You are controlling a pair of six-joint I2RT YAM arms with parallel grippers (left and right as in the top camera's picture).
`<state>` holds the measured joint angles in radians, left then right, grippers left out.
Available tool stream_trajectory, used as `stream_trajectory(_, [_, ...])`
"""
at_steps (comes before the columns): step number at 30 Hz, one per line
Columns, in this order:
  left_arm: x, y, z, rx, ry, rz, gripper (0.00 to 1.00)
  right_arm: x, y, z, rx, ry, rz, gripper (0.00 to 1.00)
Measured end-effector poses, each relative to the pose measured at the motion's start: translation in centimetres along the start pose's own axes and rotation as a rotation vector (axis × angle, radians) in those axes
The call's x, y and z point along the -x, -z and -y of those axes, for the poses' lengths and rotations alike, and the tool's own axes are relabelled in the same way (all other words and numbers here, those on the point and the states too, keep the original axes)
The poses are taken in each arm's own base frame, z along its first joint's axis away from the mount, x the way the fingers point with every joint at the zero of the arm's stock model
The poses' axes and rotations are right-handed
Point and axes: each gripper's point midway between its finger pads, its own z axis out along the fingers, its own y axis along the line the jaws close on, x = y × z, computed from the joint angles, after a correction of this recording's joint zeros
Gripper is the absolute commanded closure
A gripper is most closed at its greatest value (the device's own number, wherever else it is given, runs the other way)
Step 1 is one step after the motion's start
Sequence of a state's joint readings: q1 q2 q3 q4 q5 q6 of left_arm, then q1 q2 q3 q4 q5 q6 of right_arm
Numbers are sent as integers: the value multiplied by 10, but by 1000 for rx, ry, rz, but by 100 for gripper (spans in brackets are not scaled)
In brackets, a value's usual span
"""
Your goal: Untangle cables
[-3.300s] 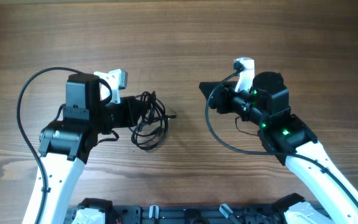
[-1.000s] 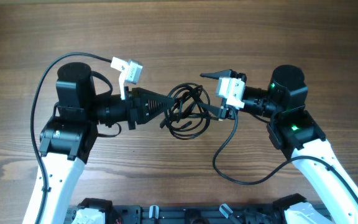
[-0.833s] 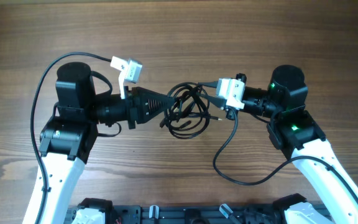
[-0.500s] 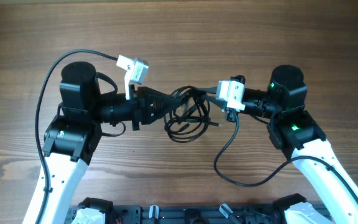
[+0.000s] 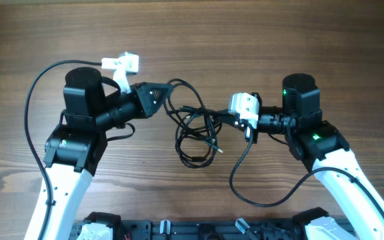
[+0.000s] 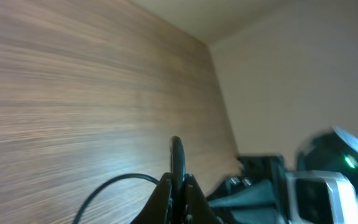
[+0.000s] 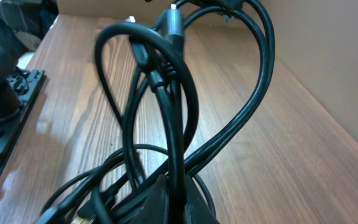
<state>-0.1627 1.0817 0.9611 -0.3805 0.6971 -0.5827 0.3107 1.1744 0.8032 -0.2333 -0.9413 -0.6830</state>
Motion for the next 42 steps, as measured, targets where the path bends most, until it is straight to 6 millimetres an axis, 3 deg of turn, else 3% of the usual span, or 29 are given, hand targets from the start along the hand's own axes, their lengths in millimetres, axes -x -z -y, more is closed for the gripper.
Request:
stream_trajectory(6, [3, 4, -31, 153, 101, 46, 96, -3, 0, -3, 9, -17, -11, 96])
stream_trajectory(13, [9, 3, -29, 145, 84, 70, 96, -43, 4, -23, 37, -200, -179, 96])
stream_trajectory(15, [14, 2, -21, 109, 61, 83, 96, -44, 5, -23, 36, -203, -185, 96])
stream_trajectory(16, [15, 2, -18, 94, 53, 85, 89, -44, 5, -23, 33, -202, -187, 96])
stream_trajectory(17, [15, 2, -16, 82, 51, 82, 49, -44, 5, -22, 30, -200, -189, 96])
stream_trajectory(18, [15, 2, -15, 78, 58, 81, 0, -44, 5, -21, 28, -199, -188, 96])
stream_trajectory(21, [16, 3, -19, 92, 73, 85, 0, -43, 4, -16, 7, -184, -185, 96])
stream_trajectory(26, [-6, 4, -34, 153, 113, 6, 0, -34, 3, -4, -37, -196, -150, 96])
stream_trajectory(29, [-29, 8, -48, 211, 72, -87, 5, -29, 2, 1, -55, -229, -131, 96])
stream_trajectory(33, [-60, 16, -61, 247, -111, -230, 2, -13, 1, 15, -102, -316, -65, 96])
stream_trajectory(37, [-72, 15, -42, 96, -341, -301, 0, -3, 1, 14, -77, -433, -16, 96])
stream_trajectory(42, [-65, 12, -32, 29, -467, -273, 0, 8, 0, 0, 17, -477, 30, 96])
